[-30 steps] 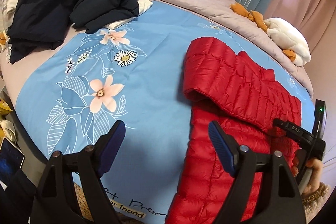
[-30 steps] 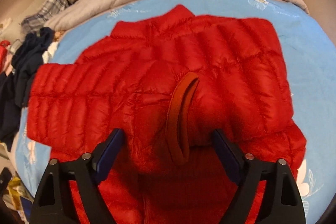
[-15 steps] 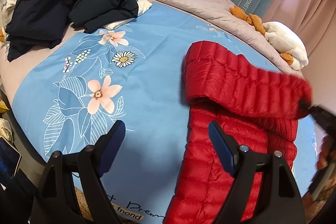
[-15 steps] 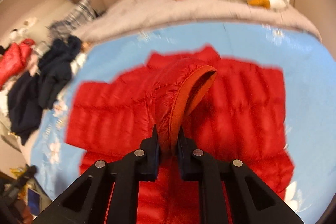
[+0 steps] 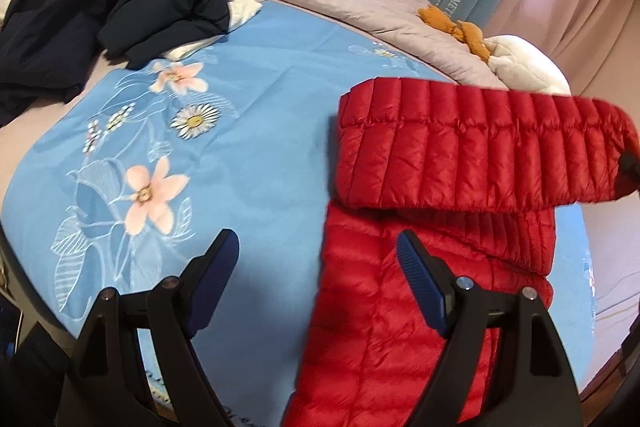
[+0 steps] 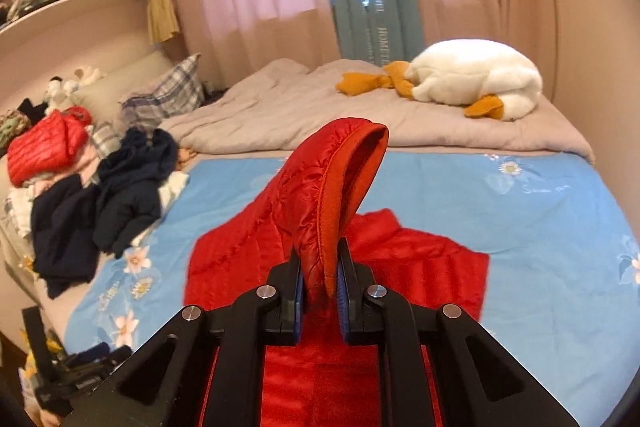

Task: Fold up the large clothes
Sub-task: 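Close the right tool on the jacket's side edge and lift it, then fold the side edge over the jacket body with the right tool, release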

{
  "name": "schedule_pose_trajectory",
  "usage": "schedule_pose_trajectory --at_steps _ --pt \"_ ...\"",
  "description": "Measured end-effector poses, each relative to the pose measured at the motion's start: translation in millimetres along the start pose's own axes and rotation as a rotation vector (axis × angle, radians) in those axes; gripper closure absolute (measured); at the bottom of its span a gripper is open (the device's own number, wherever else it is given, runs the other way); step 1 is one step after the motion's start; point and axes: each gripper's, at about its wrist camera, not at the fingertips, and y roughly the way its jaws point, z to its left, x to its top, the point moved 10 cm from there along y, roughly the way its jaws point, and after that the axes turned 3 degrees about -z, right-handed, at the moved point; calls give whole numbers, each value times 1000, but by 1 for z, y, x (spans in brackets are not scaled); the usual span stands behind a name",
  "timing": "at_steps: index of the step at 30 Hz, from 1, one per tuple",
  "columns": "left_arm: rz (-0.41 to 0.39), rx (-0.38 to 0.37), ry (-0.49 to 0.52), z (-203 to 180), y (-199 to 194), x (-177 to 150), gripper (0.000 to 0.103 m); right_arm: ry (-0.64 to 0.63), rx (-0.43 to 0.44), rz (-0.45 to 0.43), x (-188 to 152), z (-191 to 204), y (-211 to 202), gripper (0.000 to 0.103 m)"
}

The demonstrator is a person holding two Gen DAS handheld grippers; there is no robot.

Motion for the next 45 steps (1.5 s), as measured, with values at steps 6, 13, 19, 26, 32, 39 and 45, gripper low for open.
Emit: schedule_pose_trajectory --at_steps 6,13,19,26,32,39,45 --pt "11 -32 27 -26 22 14 22 57 -48 28 -12 -34 6 88" --pt "55 -60 47 -52 62 18 32 95 -97 66 -28 -65 19 88" --pt "128 -57 60 -62 100 9 48 124 -139 107 -46 -90 34 88" --pt "173 -28 69 -60 126 -2 48 157 -174 176 -72 -110 54 88" --pt "188 -18 68 -57 134 -5 46 181 -191 226 -92 -122 66 88" --pt "197 -10 76 -54 140 -7 45 212 -201 278 -116 -131 82 89" --pt "209 -6 71 -53 146 -9 45 222 -201 303 -127 -136 90 89"
